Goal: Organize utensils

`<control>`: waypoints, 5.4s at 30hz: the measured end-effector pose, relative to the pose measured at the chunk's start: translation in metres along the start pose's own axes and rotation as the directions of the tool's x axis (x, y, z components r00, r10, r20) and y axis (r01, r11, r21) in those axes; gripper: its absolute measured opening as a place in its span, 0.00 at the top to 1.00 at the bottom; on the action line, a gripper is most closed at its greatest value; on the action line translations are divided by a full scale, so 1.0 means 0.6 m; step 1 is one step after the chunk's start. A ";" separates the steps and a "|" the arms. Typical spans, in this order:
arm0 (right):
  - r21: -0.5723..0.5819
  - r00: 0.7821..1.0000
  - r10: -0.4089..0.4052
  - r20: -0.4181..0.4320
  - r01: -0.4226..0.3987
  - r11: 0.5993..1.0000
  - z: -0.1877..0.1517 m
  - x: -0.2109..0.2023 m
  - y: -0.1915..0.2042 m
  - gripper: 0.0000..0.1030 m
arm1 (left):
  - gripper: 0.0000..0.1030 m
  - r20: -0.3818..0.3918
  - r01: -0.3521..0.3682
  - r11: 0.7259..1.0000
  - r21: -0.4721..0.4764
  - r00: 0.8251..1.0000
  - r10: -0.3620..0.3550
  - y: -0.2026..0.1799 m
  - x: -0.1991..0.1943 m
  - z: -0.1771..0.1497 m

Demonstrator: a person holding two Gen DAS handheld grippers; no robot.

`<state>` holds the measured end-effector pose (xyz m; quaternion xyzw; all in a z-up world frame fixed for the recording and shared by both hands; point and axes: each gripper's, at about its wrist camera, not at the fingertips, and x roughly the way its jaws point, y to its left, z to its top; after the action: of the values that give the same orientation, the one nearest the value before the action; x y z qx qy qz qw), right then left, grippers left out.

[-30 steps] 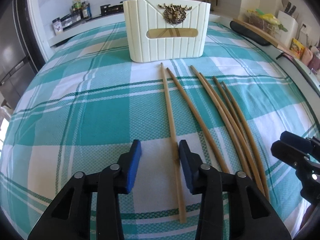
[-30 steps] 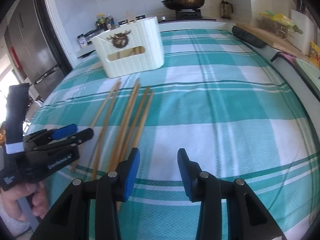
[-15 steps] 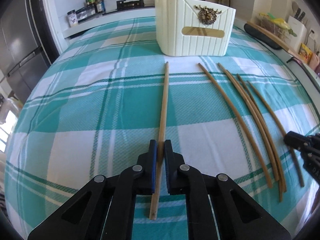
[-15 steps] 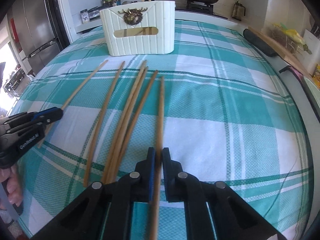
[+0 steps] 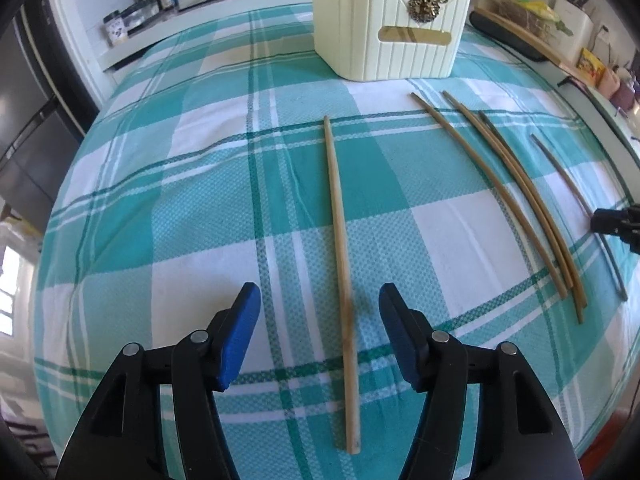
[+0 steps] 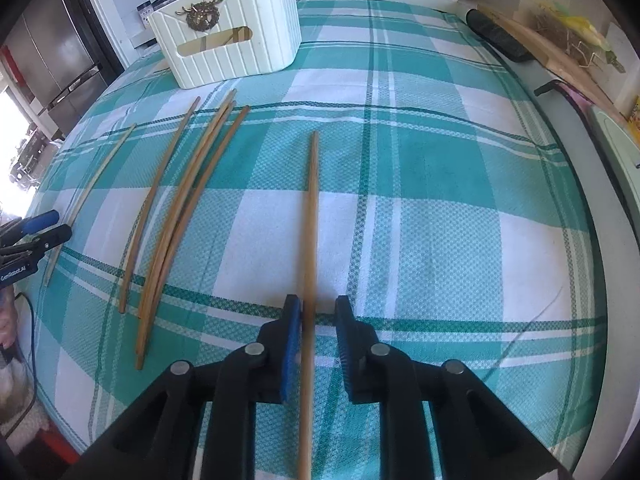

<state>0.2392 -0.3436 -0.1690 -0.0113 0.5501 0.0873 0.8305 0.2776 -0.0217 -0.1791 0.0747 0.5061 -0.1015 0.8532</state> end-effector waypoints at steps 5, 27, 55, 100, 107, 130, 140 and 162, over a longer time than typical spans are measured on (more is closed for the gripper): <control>-0.079 0.999 0.008 -0.045 -0.012 0.997 0.031 0.016 0.017 0.72 | 0.38 -0.067 0.026 0.997 0.076 0.998 -0.021 -0.003 0.036 0.055; -0.091 0.938 0.116 0.326 -0.090 0.992 0.130 -0.146 0.036 0.94 | 0.96 0.240 0.164 0.985 -0.050 0.960 -0.147 0.058 -0.158 0.120; -0.132 0.810 0.124 0.574 -0.058 0.990 0.162 -0.305 0.069 0.94 | 0.96 0.433 0.130 0.990 -0.048 0.896 -0.097 0.070 -0.273 0.136; -0.012 0.869 0.118 0.480 -0.128 0.992 0.463 -0.115 0.070 0.66 | 0.35 0.351 0.216 0.967 -0.138 0.923 -0.156 0.024 -0.108 0.416; -0.059 0.882 0.087 0.463 -0.068 0.996 0.321 -0.128 0.036 0.54 | 0.15 0.223 0.127 0.985 -0.120 0.970 -0.098 0.048 -0.093 0.241; 0.062 0.962 0.048 0.268 -0.067 0.996 -0.031 0.003 0.069 0.54 | 0.15 0.175 0.157 0.977 -0.142 0.976 -0.131 -0.136 0.009 0.050; 0.056 0.958 0.031 0.285 -0.049 0.997 -0.037 -0.008 0.073 0.54 | 0.38 0.171 0.048 0.996 -0.071 0.985 -0.035 -0.165 0.039 0.051; -0.053 0.978 -0.013 0.209 0.025 0.998 0.043 0.040 0.148 0.55 | 0.91 0.187 -0.012 0.995 -0.104 0.982 0.032 -0.109 0.023 0.014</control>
<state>0.2579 -0.2501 -0.1741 -0.0306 0.4572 0.0952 0.8837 0.2748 -0.0884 -0.1889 0.0267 0.4269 -0.0726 0.9010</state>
